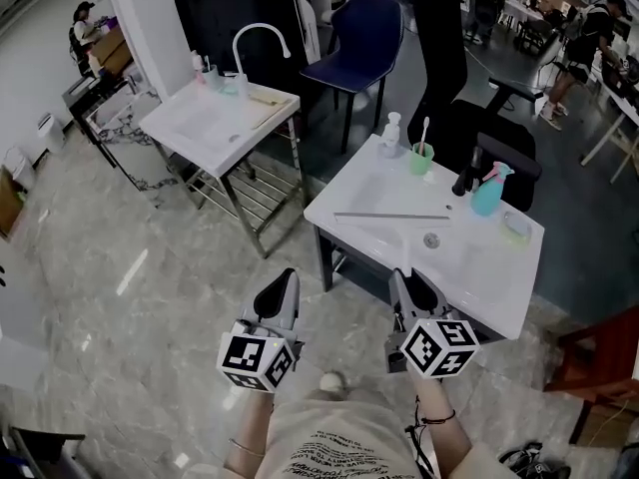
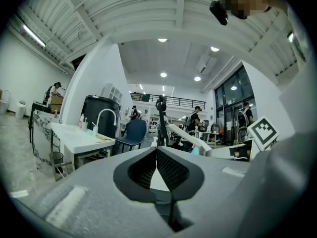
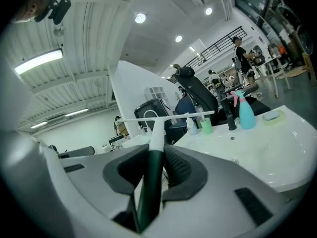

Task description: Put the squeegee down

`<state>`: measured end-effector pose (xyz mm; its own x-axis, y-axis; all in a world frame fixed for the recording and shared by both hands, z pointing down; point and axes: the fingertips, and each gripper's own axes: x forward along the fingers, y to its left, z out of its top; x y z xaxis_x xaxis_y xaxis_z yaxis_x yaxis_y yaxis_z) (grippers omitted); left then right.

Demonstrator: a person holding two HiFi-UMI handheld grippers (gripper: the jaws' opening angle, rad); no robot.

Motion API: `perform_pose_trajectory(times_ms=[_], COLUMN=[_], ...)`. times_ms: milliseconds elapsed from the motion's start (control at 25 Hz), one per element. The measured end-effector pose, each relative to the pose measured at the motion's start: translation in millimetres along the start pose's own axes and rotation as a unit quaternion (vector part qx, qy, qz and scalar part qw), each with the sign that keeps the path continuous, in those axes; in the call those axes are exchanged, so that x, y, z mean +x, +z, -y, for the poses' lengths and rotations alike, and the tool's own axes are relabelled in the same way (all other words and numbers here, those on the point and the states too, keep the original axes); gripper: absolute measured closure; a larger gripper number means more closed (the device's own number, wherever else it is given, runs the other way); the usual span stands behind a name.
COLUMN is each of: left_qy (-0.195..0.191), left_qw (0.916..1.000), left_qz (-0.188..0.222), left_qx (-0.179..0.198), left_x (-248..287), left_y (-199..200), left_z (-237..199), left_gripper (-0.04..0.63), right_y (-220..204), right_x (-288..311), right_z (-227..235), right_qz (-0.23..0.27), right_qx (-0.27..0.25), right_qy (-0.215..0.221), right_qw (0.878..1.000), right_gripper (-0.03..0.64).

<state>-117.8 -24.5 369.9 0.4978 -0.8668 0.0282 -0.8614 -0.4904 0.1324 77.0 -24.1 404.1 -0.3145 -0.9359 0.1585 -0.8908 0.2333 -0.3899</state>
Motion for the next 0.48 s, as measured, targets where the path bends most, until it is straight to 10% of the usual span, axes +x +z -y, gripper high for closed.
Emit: perform_pose_trajectory(times_ms=[480], left_qy=[-0.008], left_qw=[0.9998], left_qz=[-0.01], left_qx=[-0.014], left_x=[31.7], left_y=[-7.5], left_z=[-27.6], left_gripper=[0.572], right_y=[-4.3], right_x=[37.2], right_z=[10.2], right_qz=[-0.009], right_qx=[0.019], right_qy=[-0.018], right_qw=[1.0], right_gripper=[0.522])
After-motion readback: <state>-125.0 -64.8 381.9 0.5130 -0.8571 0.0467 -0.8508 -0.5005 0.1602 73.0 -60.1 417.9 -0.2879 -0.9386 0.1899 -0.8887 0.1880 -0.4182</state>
